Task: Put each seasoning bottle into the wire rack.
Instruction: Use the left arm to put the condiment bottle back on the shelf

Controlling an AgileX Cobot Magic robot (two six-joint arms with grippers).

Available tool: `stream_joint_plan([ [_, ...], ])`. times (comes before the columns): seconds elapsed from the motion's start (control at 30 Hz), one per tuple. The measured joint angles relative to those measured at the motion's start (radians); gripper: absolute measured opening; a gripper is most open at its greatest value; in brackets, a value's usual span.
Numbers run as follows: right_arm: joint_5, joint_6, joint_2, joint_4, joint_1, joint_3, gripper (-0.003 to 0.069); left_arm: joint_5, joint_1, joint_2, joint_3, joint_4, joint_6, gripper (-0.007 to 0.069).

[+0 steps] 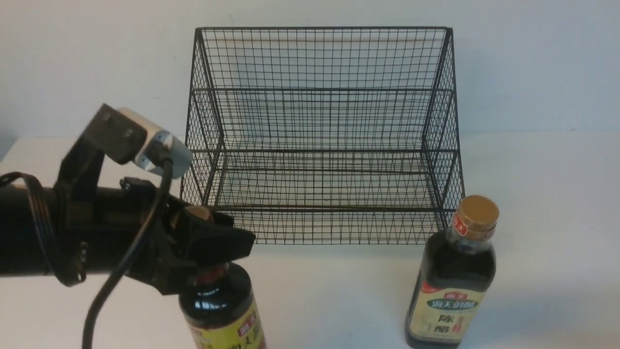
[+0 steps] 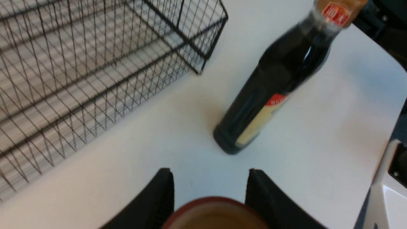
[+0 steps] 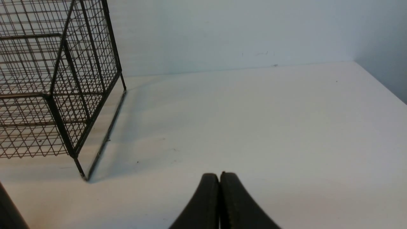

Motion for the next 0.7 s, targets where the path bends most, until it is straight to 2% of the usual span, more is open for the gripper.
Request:
stream_joint_plan([
  [0.13, 0.0, 0.001, 0.0, 0.0, 0.0, 0.0, -0.0007, -0.017, 0.0, -0.011, -0.158, 0.01, -0.047, 0.0269],
  [0.33, 0.0, 0.001, 0.0, 0.0, 0.0, 0.0, -0.0007, -0.154, 0.0, -0.002, -0.277, -0.014, -0.066, 0.0267],
  [0.47, 0.0, 0.001, 0.0, 0.0, 0.0, 0.0, -0.0007, -0.278, 0.0, 0.058, -0.331, -0.028, 0.008, 0.0267],
  [0.7, 0.0, 0.001, 0.0, 0.0, 0.0, 0.0, -0.0007, -0.352, 0.0, 0.199, -0.371, -0.09, 0.154, 0.0266],
])
